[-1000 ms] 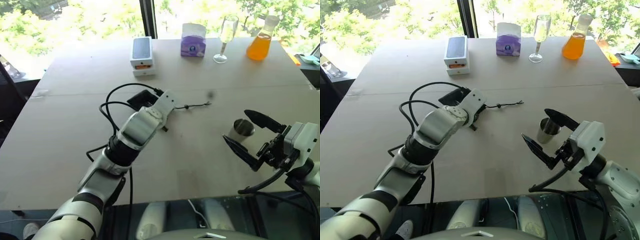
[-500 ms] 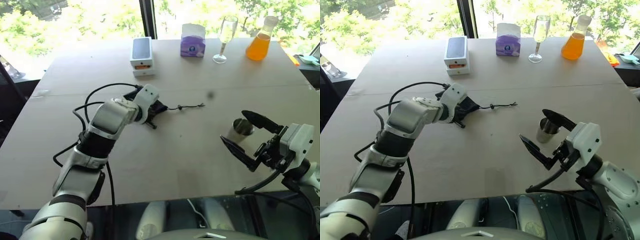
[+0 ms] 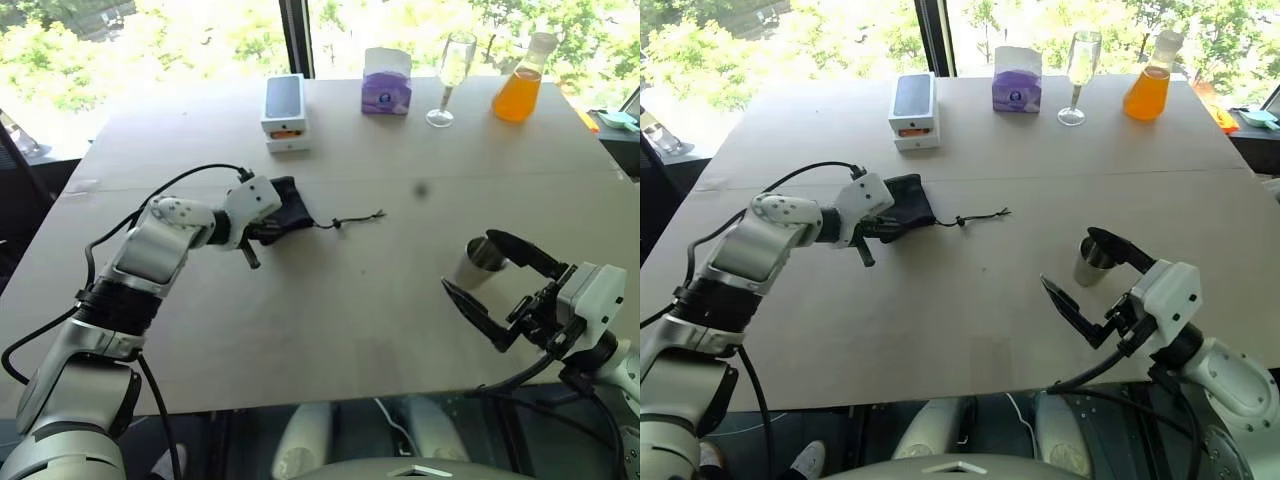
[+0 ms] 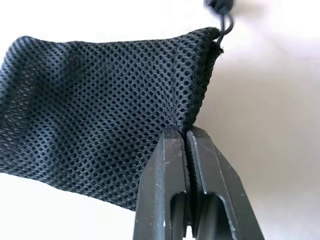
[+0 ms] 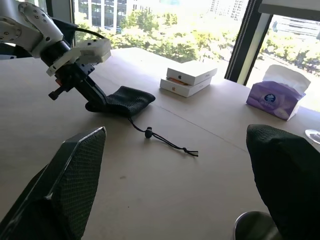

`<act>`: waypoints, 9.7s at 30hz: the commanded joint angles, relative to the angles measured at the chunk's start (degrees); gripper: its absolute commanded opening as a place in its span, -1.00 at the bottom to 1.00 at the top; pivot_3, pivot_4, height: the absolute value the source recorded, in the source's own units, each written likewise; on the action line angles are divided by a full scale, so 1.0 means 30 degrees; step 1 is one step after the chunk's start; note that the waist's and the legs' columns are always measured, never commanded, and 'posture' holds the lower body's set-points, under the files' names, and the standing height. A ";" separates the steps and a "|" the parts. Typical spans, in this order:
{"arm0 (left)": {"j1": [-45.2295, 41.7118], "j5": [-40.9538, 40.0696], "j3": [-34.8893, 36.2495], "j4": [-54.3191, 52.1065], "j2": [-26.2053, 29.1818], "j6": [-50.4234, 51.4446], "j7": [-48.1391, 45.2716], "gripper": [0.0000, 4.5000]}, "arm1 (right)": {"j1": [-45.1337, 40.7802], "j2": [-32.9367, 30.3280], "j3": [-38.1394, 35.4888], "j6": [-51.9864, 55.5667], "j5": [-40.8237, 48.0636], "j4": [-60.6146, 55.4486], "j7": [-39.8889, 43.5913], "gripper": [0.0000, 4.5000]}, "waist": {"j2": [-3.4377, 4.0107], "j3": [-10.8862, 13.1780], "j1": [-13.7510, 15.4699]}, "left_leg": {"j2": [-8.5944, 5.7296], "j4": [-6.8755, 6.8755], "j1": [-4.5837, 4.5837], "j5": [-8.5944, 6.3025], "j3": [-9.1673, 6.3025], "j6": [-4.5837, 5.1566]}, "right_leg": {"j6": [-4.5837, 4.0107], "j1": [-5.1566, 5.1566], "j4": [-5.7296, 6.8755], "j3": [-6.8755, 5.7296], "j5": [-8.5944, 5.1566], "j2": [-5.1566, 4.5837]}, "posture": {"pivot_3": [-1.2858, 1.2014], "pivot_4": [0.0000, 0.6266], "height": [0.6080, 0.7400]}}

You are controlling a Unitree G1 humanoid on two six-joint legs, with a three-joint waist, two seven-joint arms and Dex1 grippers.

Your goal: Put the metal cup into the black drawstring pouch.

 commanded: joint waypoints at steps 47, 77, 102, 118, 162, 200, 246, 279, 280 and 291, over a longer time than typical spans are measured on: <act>0.3246 -0.2938 0.4372 -0.5211 0.1681 0.1814 -0.0991 0.98 | 0.1846 0.0528 0.2352 -0.2557 -0.2740 -0.0237 -0.0436 1.00 | 0.0000 0.0011 -0.0549 | 0.0021 -0.0003 0.0012 0.0002 -0.0026 0.0002 | -0.0002 -0.0006 0.0022 0.0008 -0.0001 -0.0021 | 0.03 -0.52 1.00; 1.4740 1.0382 0.3909 -1.3583 -0.5018 -0.6150 1.4443 0.98 | 0.2850 -0.1514 0.0552 -0.0314 0.0145 -0.1430 0.0550 1.00 | 0.0010 -0.0014 -0.0179 | 0.0025 -0.0022 0.0047 -0.0002 -0.0007 0.0005 | -0.0002 0.0028 0.0012 0.0003 0.0003 -0.0030 | 0.03 -0.52 1.00; 1.3655 1.6757 0.2485 -0.9346 -0.5125 -1.0905 1.7353 0.98 | 0.3084 -0.1347 0.0594 -0.0493 -0.0048 -0.1411 0.0495 1.00 | 0.0011 -0.0016 -0.0154 | 0.0026 -0.0026 0.0047 -0.0003 -0.0008 0.0005 | -0.0002 0.0027 0.0011 0.0000 0.0004 -0.0036 | 0.03 -0.52 1.00; 1.3388 1.7958 0.2887 -0.9432 -0.5973 -0.9467 1.6446 0.98 | 0.3339 -0.1328 0.0671 -0.0616 -0.0037 -0.1406 0.0735 1.00 | 0.0011 -0.0016 -0.0156 | 0.0024 -0.0025 0.0045 -0.0003 -0.0008 0.0005 | -0.0001 0.0027 0.0012 -0.0009 0.0003 -0.0034 | 0.03 -0.52 1.00; 0.2892 1.2933 0.0924 -0.4824 -0.7360 0.2064 0.1898 -0.96 | 0.2746 -0.0650 0.1712 -0.0547 -0.0986 -0.1360 0.0324 1.00 | 0.0021 -0.0028 -0.0075 | 0.0009 0.0005 0.0035 0.0000 -0.0037 0.0003 | 0.0002 0.0040 0.0027 -0.0127 0.0003 -0.0004 | 0.03 -0.52 1.00; -0.3096 0.2044 0.1921 -0.4027 -0.7342 1.7340 0.7921 -0.96 | -0.6950 -0.9538 -0.3206 1.5649 0.5309 -0.3696 -0.4893 1.00 | -0.0013 -0.0004 -0.0034 | -0.0029 0.0021 -0.0047 0.0017 -0.0078 -0.0022 | 0.0006 -0.0005 0.0018 -0.0065 0.0000 -0.0027 | 0.03 -0.52 1.00; -0.3308 -0.1525 0.5289 -0.1616 -0.9659 1.7349 1.1289 -1.00 | -1.5447 -1.0010 0.4996 2.1904 0.6922 0.2621 -0.5852 -0.97 | -0.0022 -0.0005 0.0136 | -0.0073 0.0061 -0.0232 0.0066 -0.0167 -0.0091 | 0.0007 -0.0118 -0.0019 -0.0179 0.0002 -0.0100 | 0.03 -0.52 1.00; -0.3855 -0.2967 0.7743 -0.0307 -0.9678 1.7349 1.2657 -1.00 | -1.6047 0.2673 0.0985 2.1485 0.7060 0.2531 -1.0766 -0.97 | -0.0013 -0.0010 -0.0215 | -0.0080 0.0053 -0.0263 0.0069 -0.0124 -0.0097 | 0.0005 -0.0232 0.0047 -0.0136 0.0004 -0.0076 | 0.03 -0.52 1.00; -0.3869 -0.3031 0.7765 -0.0280 -0.9676 1.7349 1.2719 -1.00 | -1.6171 0.2852 0.1042 2.1477 0.6986 0.2562 -1.0859 -0.97 | -0.0010 -0.0013 -0.0283 | -0.0080 0.0053 -0.0263 0.0069 -0.0123 -0.0097 | 0.0005 -0.0233 0.0049 -0.0136 0.0004 -0.0075 | 0.03 -0.52 1.00; -0.3942 -0.3826 0.8240 0.0092 -0.9844 1.7349 1.3457 -1.00 | -1.6357 0.3533 0.1681 2.0583 0.5732 0.2865 -1.0923 -0.97 | -0.0009 -0.0014 -0.0339 | -0.0083 0.0048 -0.0267 0.0070 -0.0108 -0.0099 | 0.0005 -0.0260 0.0063 -0.0123 0.0005 -0.0076 | 0.03 -0.52 1.00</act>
